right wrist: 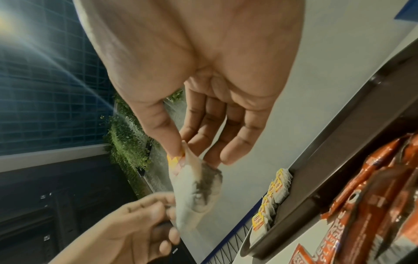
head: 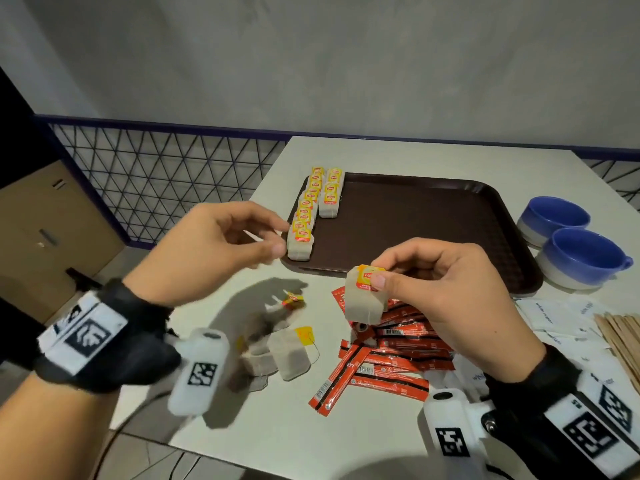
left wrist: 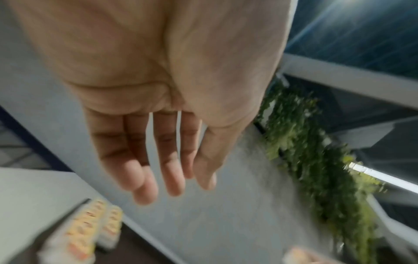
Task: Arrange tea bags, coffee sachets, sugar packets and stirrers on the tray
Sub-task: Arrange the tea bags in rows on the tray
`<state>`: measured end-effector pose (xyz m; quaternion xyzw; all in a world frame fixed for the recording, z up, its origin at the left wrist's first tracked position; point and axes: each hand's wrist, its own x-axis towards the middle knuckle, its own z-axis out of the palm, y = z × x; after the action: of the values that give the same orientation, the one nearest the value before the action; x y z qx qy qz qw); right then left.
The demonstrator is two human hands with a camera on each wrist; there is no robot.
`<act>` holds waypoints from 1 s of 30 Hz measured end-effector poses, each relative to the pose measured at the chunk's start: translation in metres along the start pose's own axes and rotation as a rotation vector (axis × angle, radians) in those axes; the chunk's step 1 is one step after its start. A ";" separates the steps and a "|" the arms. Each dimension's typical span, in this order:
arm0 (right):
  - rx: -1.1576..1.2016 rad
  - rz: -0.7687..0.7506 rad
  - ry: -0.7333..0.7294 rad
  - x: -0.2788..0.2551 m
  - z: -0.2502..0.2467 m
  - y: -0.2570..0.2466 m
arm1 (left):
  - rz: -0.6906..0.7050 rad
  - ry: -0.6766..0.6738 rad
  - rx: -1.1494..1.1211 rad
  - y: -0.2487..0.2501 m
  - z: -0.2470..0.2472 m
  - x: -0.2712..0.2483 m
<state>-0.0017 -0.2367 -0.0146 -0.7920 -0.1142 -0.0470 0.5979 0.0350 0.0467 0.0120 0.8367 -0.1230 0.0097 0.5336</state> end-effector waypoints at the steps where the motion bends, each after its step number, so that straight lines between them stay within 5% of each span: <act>1: -0.002 0.006 0.009 -0.001 -0.001 0.000 | -0.049 -0.017 0.122 -0.007 -0.009 0.008; 5: 0.000 0.014 0.028 -0.003 -0.003 0.000 | -0.195 -0.268 0.689 -0.033 -0.020 0.032; 13: 0.027 0.010 0.029 -0.007 -0.005 -0.003 | -0.072 -0.603 0.960 -0.038 0.021 0.041; 22: 0.025 0.028 0.032 -0.011 -0.010 -0.002 | -0.029 -0.659 1.106 -0.034 0.039 0.040; 30: 0.032 0.031 0.017 -0.011 -0.008 -0.003 | -0.049 -0.552 0.991 -0.037 0.035 0.033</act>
<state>-0.0125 -0.2451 -0.0121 -0.7836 -0.0979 -0.0426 0.6121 0.0710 0.0239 -0.0306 0.9613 -0.2192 -0.1649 0.0253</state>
